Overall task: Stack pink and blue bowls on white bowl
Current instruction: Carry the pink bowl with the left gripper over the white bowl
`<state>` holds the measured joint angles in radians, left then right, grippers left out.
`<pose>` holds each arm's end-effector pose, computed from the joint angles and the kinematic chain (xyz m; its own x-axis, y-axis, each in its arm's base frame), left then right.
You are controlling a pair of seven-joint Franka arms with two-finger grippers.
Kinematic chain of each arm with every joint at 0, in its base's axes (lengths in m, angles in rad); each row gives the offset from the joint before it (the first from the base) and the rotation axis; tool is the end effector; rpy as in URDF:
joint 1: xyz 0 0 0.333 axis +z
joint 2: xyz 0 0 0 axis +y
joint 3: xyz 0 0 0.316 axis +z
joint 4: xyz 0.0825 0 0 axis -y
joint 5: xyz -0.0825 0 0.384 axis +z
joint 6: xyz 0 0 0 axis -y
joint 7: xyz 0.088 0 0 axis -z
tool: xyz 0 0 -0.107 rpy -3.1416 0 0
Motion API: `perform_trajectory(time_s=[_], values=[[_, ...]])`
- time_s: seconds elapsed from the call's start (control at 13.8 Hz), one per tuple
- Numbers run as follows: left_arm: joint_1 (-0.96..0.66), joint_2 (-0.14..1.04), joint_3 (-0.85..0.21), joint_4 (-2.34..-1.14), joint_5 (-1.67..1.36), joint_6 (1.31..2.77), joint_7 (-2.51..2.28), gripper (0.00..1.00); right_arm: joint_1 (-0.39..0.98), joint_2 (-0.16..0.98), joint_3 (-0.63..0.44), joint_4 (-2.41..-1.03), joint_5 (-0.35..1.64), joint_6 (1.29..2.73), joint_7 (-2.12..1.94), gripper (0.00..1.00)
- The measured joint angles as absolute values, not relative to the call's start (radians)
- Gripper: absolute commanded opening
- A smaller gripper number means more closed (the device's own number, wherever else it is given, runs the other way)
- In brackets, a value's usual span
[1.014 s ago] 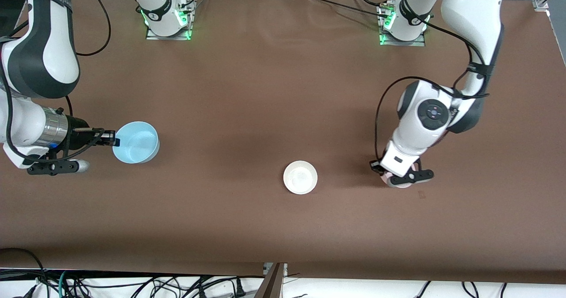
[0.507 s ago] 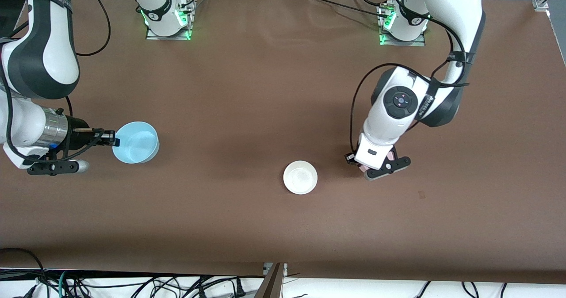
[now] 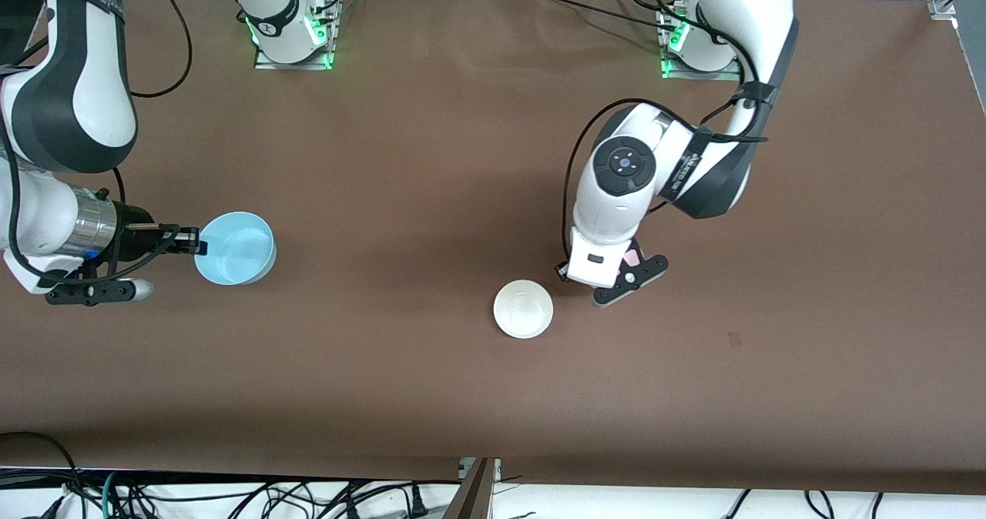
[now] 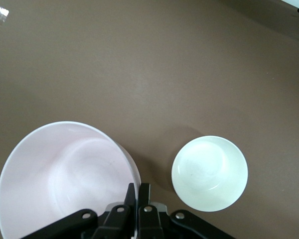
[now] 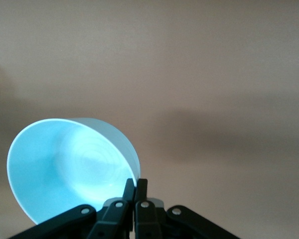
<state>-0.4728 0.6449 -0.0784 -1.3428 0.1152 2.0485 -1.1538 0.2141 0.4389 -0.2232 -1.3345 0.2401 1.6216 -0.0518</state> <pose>0.6357 -0.3687 0.3555 0.8386 0.5391 0.0783 0.5383 -0.8421 0.0330 0.6713 0.0455 0.4748 0.9903 0.0371 -0.1339 0.0170 -0.9888 -0.1481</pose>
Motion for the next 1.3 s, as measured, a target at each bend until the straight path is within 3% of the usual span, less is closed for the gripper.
perform_trajectory(time_s=[0.65, 1.3], values=[[-0.529, 0.836, -0.049, -1.076, 0.115, 2.051, -1.468, 0.0, 0.213, 0.439, -0.227, -1.334, 0.24, 1.621, -0.052, 0.0], [-0.552, 0.891, -0.043, -1.046, 0.115, 2.13, -1.717, 0.0, 0.213, 0.439, -0.237, -1.334, 0.24, 1.62, -0.052, 0.0]])
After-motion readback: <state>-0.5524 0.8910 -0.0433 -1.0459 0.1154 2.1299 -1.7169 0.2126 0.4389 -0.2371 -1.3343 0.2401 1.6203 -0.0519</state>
